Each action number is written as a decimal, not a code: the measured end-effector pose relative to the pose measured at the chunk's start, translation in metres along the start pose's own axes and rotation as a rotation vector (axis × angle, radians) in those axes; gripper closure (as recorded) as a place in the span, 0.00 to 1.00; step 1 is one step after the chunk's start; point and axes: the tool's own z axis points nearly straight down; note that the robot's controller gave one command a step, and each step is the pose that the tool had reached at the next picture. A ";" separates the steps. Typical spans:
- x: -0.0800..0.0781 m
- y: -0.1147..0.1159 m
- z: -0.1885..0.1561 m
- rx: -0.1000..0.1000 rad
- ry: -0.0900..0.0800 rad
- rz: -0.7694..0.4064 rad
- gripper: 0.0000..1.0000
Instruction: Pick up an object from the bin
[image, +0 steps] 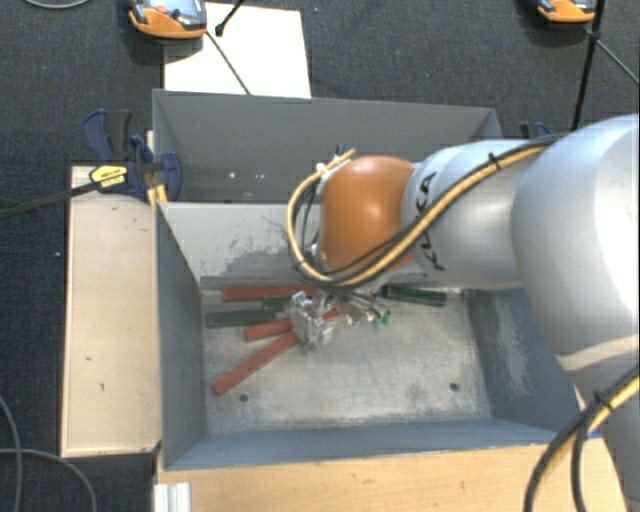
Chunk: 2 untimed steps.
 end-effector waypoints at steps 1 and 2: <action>0.000 0.000 0.000 0.000 -0.001 0.002 0.00; -0.001 0.000 0.000 0.000 -0.001 0.003 1.00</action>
Offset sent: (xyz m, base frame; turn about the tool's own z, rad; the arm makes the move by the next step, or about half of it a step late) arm 0.0000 0.0000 0.0000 0.0000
